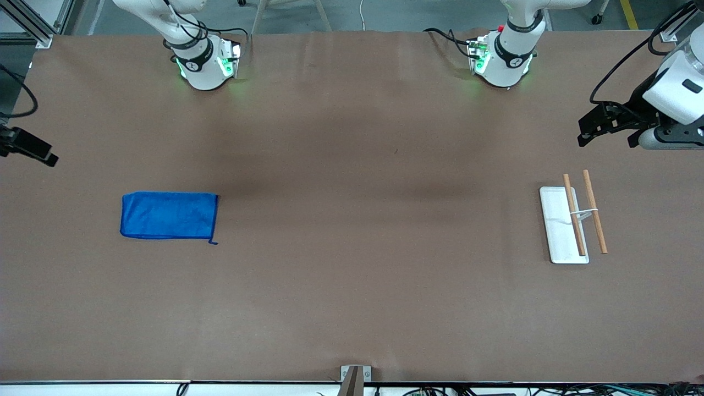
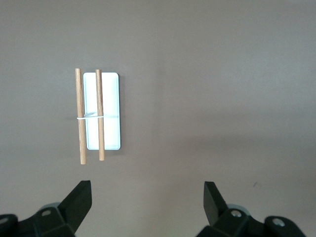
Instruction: Right arm passes towel to left arm to hang
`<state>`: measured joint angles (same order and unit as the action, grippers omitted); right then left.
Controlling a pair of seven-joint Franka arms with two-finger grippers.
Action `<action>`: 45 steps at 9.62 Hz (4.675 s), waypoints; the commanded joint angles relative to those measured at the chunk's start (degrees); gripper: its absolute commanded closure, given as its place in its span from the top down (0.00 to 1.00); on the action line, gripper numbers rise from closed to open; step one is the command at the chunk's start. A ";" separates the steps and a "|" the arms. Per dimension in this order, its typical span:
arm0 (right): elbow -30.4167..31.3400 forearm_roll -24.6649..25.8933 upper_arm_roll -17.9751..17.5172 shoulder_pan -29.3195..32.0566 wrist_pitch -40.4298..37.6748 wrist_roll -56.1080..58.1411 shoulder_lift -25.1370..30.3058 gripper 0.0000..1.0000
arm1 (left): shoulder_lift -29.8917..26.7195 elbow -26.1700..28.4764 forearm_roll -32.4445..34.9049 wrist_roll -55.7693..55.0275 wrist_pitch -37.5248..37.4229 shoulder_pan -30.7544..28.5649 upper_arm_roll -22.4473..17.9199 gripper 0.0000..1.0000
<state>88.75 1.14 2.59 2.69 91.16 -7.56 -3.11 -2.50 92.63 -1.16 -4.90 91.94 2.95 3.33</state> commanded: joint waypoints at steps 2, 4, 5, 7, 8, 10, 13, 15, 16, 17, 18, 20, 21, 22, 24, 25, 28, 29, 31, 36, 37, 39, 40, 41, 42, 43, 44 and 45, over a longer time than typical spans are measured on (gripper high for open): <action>9.32 0.27 0.04 -1.55 6.39 -0.53 -1.88 1.00 | 1.36 0.53 1.16 -0.11 -0.45 0.04 0.09 1.00; 18.95 0.27 -0.04 -1.37 15.75 -0.44 -2.87 1.00 | 1.36 0.62 1.16 -0.11 -0.36 -0.05 0.09 1.00; 23.53 0.27 0.04 -1.29 20.94 2.69 -3.91 1.00 | 1.36 0.62 1.16 -0.11 -0.36 -0.05 0.09 1.00; 29.01 0.18 0.39 -0.76 30.70 7.46 -7.85 1.00 | 1.36 0.62 1.16 -0.11 -0.36 -0.05 0.09 1.00; 30.42 0.18 0.40 -0.67 35.19 7.47 -11.10 1.00 | 1.36 0.53 1.16 -0.02 -0.36 0.04 0.09 1.00; 33.67 0.18 0.39 0.46 44.24 9.82 -15.59 1.00 | 1.36 0.70 1.25 -0.11 -0.36 -0.14 0.09 1.00; 36.57 0.18 0.40 1.08 51.90 12.29 -19.12 1.00 | 1.36 0.62 1.25 -0.11 -0.36 -0.40 0.09 1.00; 37.37 0.18 0.40 1.35 57.52 12.57 -21.05 1.00 | 1.36 0.70 1.25 -0.37 -0.36 -0.40 0.09 1.00; 39.20 0.18 0.40 1.35 59.12 12.57 -21.23 1.00 | 1.36 0.71 1.25 -0.46 -0.36 -0.40 0.09 1.00; 39.57 0.18 0.31 1.26 59.22 12.57 -21.32 1.00 | 1.36 0.71 1.25 -0.46 -0.36 -0.40 0.09 1.00; 39.75 0.18 0.39 1.44 59.23 12.57 -21.32 0.92 | 1.36 0.71 1.25 -0.46 -0.36 -0.40 0.09 1.00; 40.01 0.18 0.31 1.44 58.79 12.39 -21.24 0.47 | 1.53 0.71 1.25 -0.46 -0.36 -0.40 0.09 1.00; 39.92 0.18 0.22 1.44 58.09 12.31 -21.06 0.20 | 1.71 0.71 1.25 -0.46 -0.36 -0.40 0.09 1.00; 39.66 0.18 0.22 1.35 56.87 12.22 -20.97 0.10 | 1.71 0.71 1.25 -0.46 -0.36 -0.40 0.09 1.00; 38.00 0.09 0.13 1.18 53.72 12.22 -20.36 0.02 | 1.80 0.71 1.25 -0.46 -0.36 -0.40 0.09 1.00; 33.81 -0.52 0.04 1.00 45.34 11.96 -19.31 0.02 | 1.80 0.71 1.25 -0.46 -0.36 -0.40 0.09 1.00; 13.70 -13.92 0.13 0.56 16.49 11.17 -18.60 0.04 | 1.80 0.71 1.25 -0.55 -0.36 -0.40 0.09 1.00; 9.73 -14.23 -0.04 0.04 13.03 9.68 -18.51 0.01 | 1.80 0.71 1.25 -0.55 -0.36 -0.40 0.09 1.00; 3.04 -14.93 -3.79 -1.28 6.25 8.88 -18.43 0.01 | 1.80 0.62 1.25 -0.55 -0.36 -0.40 0.09 1.00; 2.83 -34.85 -17.95 -2.69 8.24 7.65 -17.81 0.00 | 1.80 0.79 0.98 -0.90 -0.45 -0.22 0.27 1.00; 3.79 -39.41 -21.28 -2.87 11.38 7.91 -17.98 0.00 | 1.89 0.79 0.72 -0.90 -0.45 -0.31 0.27 1.00; 4.15 -47.41 -27.70 -4.00 17.27 8.17 -19.56 0.00 | 1.80 1.14 0.19 -0.81 -0.36 -0.23 0.36 1.00; 3.98 -51.37 -29.30 -6.27 21.48 8.78 -21.22 0.01 | 1.71 1.67 -0.24 -0.81 -0.45 -0.22 0.53 1.00; 3.98 -54.72 -31.40 -8.38 26.22 11.23 -23.32 0.00 | 1.54 2.80 -3.38 -0.03 -0.36 -0.31 0.53 1.00; 3.89 -58.67 -33.86 -9.28 30.09 11.77 -25.09 0.00 | 1.19 3.51 -5.24 0.15 -0.36 -0.40 0.53 1.00; 3.54 -62.45 -36.23 -9.11 32.05 13.00 -27.11 0.00 | 1.27 4.04 -7.17 0.15 -0.36 -0.40 0.53 1.00; 3.54 -67.97 -37.12 -9.20 32.07 16.14 -28.08 0.00 | 1.27 5.35 -10.15 0.33 -0.45 -0.40 0.53 1.00; 3.54 -76.37 -37.48 -9.55 31.98 20.35 -28.27 0.00 | 1.27 6.58 -13.31 1.11 -0.36 -0.40 0.53 1.00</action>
<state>92.74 -67.87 -33.48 -7.91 123.39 8.52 -30.75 -1.32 95.96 -11.51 -4.74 91.45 2.84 3.65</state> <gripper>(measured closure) 0.952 0.000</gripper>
